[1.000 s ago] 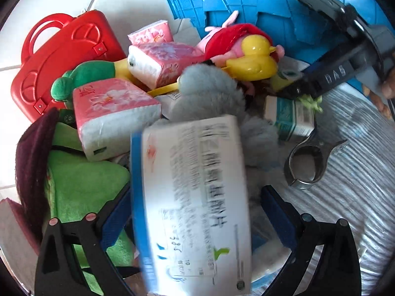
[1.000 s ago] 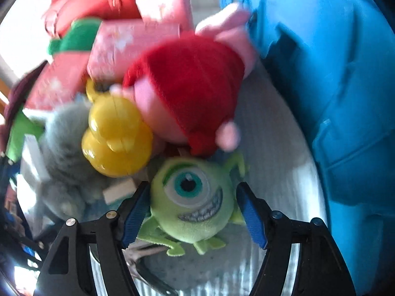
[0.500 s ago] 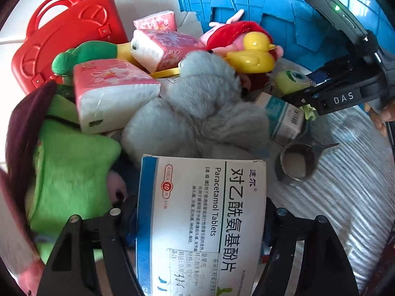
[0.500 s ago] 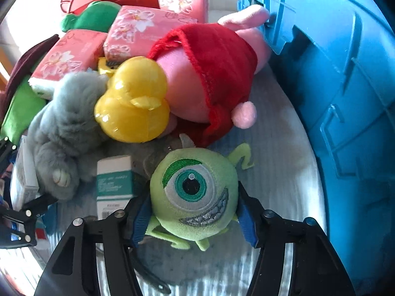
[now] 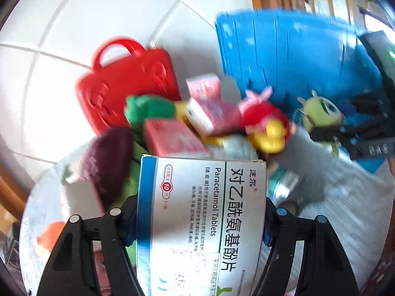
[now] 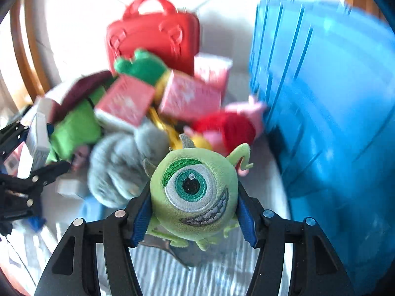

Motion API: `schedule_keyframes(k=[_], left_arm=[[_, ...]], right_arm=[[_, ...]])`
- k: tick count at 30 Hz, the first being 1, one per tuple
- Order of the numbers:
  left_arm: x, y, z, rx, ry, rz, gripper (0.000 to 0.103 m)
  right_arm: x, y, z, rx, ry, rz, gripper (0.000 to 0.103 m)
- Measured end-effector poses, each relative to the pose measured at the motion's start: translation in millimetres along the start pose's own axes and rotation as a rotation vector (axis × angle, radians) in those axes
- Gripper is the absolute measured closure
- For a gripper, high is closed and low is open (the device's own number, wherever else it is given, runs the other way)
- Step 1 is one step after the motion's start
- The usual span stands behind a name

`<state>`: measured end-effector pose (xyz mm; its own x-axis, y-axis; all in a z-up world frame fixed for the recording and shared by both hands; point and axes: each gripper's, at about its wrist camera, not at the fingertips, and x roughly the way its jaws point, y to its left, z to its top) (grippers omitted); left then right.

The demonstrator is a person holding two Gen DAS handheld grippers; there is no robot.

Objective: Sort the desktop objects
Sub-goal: 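Carry the Paracetamol box and green plush over the blue crate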

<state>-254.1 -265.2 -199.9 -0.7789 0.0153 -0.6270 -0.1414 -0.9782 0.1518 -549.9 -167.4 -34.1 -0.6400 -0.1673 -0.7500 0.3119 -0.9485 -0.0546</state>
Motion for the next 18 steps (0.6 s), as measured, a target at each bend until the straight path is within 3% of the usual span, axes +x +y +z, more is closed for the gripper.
schedule_keyframes(k=[4, 6, 10, 18], left_arm=[[-26.7, -4.3, 30.8, -0.008, -0.08, 0.062, 0.032], [-40.1, -4.0, 43.8, -0.023, -0.106, 0.08, 0.032], [-68.8, -9.5, 77.7, -0.049, -0.184, 0.095, 0.032], [-122.5, -40.7, 140.0, -0.019, -0.331, 0.045, 0.032]], right_arm=[[-30.1, -0.6, 20.7, -0.004, -0.103, 0.0, 0.043], [-17.1, 9.0, 40.3, 0.004, -0.15, -0.002, 0.043], [-59.3, 3.7, 55.9, 0.013, -0.264, -0.036, 0.043], [-152.5, -7.1, 63.9, 0.041, -0.44, -0.129, 0.043]])
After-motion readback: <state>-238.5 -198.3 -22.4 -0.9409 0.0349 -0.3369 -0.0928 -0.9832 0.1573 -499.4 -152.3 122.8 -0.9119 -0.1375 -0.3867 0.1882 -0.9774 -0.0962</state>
